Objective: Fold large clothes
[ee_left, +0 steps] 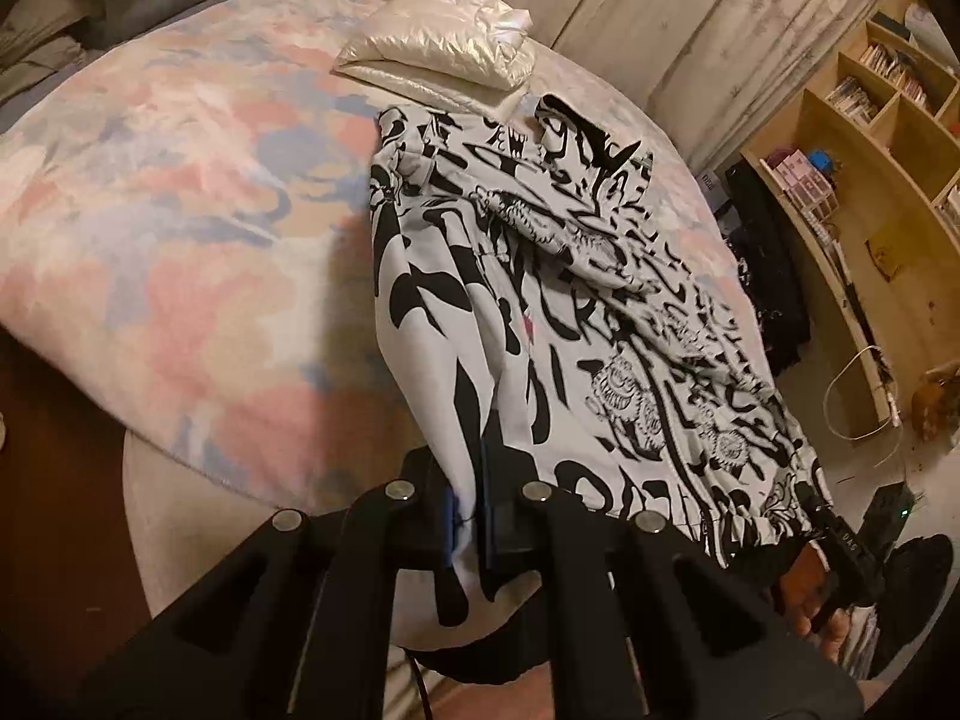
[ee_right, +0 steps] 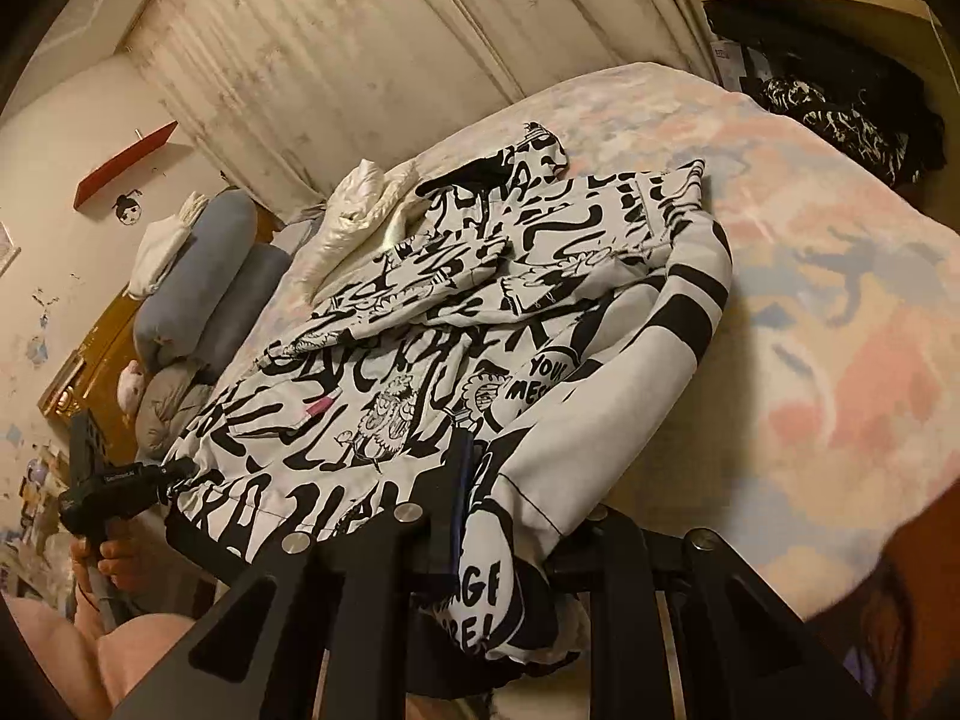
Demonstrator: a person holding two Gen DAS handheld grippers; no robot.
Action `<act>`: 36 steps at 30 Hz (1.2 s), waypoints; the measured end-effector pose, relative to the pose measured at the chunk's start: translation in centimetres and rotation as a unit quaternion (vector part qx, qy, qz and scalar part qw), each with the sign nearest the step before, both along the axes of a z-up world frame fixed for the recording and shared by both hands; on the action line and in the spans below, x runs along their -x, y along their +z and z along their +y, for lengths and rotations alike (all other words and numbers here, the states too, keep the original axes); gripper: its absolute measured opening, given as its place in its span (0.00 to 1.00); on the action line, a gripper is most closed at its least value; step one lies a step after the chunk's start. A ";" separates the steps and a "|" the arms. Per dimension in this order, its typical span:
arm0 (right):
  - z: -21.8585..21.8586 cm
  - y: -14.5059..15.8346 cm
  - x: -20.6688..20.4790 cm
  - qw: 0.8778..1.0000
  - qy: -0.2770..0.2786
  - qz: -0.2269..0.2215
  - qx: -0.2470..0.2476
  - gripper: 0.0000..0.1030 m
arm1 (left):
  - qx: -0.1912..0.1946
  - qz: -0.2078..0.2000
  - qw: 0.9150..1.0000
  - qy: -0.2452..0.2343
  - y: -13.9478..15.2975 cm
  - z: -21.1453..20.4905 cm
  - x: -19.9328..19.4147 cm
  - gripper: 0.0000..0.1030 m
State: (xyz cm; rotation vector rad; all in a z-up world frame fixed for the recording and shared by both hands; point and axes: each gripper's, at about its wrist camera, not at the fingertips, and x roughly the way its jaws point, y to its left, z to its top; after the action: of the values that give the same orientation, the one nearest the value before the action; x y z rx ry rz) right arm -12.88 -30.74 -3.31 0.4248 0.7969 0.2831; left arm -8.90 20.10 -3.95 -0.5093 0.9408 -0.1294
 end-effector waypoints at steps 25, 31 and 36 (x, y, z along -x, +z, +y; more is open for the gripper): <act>-6.2 2.5 -32.4 0.970 -0.128 0.039 -0.204 0.21 | 0.047 -0.003 0.997 0.054 1.6 -0.3 -29.5 0.05; -6.4 -1.9 -44.4 0.965 -0.148 0.090 -0.195 0.57 | 0.045 0.034 0.996 0.069 -3.9 -0.5 -39.1 0.24; -7.1 -4.4 -50.8 0.963 -0.154 0.085 -0.203 0.73 | 0.034 0.026 0.995 0.085 -5.4 0.3 -43.6 0.45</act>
State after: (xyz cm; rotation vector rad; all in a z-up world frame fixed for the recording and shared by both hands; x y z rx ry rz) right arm 37.93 -37.83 -7.68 0.9607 0.8265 0.1186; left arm 34.67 20.37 -9.38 -0.6570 0.9420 0.0062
